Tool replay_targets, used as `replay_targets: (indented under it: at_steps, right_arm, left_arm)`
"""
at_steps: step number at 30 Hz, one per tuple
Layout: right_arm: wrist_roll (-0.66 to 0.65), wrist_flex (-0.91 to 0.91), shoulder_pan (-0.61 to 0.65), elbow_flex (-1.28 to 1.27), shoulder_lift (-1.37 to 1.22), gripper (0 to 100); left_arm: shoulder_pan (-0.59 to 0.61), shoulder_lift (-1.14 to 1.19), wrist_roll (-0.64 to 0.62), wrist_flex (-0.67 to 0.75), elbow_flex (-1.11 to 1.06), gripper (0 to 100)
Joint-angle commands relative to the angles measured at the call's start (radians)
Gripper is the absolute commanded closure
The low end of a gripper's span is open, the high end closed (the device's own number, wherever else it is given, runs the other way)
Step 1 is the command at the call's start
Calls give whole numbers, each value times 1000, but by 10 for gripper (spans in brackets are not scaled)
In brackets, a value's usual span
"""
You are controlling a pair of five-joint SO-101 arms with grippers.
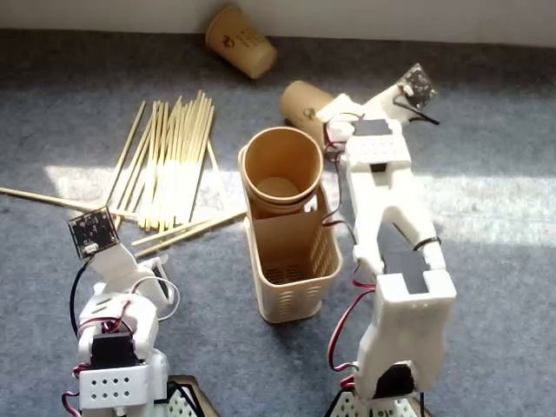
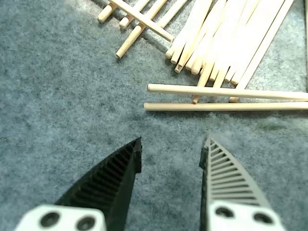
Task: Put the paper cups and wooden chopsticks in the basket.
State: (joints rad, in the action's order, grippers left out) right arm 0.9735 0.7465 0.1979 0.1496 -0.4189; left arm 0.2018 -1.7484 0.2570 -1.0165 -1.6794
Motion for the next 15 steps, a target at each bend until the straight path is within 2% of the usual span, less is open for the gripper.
replay_targets:
  at_steps: [1,13,15]
  right_arm:
    - [3,-1,22,41,10,731]
    - [12,4,-19,67,18,731]
    - [14,50,-38,79,22,731]
  left_arm:
    - [-18,1,-2,-3,-18,785]
    - [-18,1,-2,-3,-18,785]
    - [-18,1,-2,-3,-18,785]
